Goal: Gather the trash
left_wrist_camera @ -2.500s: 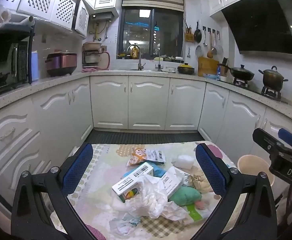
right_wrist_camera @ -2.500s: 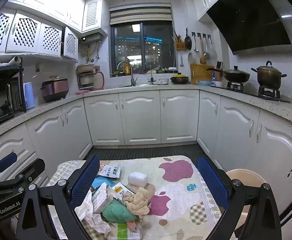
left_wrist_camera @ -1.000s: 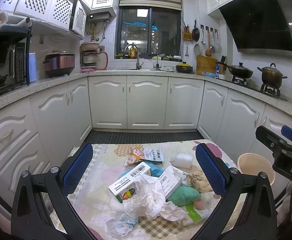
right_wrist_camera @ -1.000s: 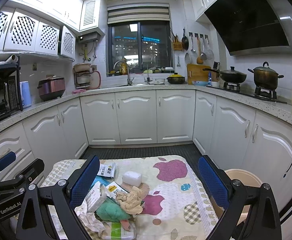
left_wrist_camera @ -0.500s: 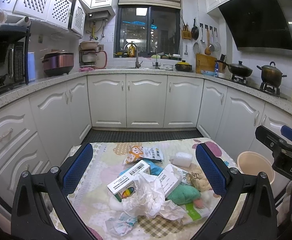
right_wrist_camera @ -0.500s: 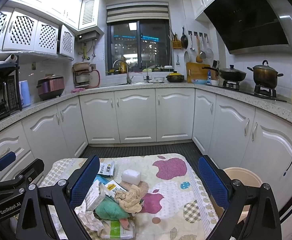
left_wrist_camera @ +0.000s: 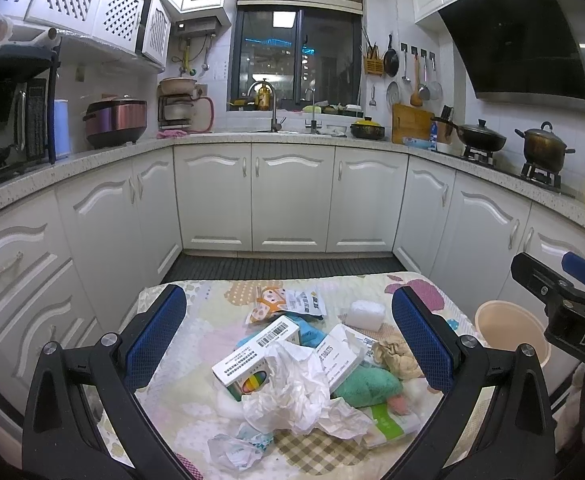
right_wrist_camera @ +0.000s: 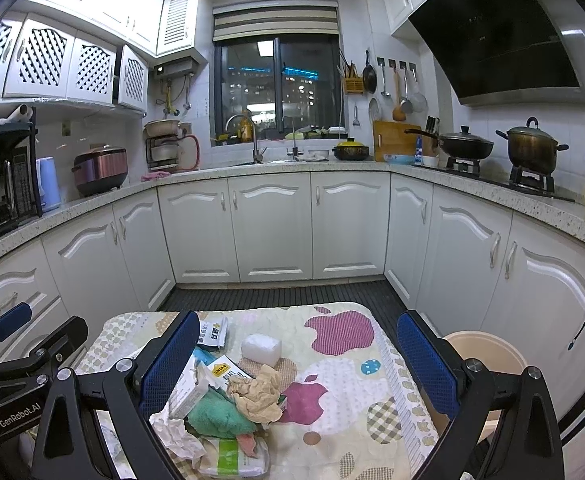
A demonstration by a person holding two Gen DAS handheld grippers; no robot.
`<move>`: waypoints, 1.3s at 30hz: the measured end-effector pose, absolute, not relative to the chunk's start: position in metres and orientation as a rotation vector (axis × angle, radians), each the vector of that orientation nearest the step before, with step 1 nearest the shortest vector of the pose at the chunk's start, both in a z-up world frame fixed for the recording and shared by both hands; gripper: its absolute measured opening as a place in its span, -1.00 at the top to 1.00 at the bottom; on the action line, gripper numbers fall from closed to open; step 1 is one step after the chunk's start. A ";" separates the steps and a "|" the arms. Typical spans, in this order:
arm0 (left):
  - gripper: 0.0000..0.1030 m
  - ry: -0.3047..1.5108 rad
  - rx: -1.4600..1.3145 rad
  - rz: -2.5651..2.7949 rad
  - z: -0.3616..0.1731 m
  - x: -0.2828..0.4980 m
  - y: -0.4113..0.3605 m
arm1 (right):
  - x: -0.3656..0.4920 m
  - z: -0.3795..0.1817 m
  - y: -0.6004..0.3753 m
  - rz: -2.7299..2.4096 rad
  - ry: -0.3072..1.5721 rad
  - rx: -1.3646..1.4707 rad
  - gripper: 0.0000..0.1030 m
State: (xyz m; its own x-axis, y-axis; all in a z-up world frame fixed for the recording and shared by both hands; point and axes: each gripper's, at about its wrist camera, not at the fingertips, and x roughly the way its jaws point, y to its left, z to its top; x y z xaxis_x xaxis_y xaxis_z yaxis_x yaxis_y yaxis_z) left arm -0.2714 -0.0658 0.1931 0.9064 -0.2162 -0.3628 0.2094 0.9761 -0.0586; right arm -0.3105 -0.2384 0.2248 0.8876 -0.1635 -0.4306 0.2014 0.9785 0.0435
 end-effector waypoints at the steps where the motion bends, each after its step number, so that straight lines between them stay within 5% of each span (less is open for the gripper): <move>1: -0.99 0.378 -0.019 -0.220 0.192 -0.271 -0.066 | -0.310 0.225 -0.239 -0.190 0.443 0.091 -0.91; 39: -0.99 0.500 -0.008 -0.219 0.163 -0.238 -0.061 | -0.282 0.191 -0.249 -0.164 0.527 0.062 -0.91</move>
State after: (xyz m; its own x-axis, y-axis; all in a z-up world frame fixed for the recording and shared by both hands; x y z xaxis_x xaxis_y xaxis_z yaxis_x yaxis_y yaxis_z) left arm -0.2384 -0.0609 0.1634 0.8546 -0.2100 -0.4749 0.2063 0.9766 -0.0606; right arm -0.2818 -0.2489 0.1913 0.8513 -0.1399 -0.5056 0.1718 0.9850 0.0167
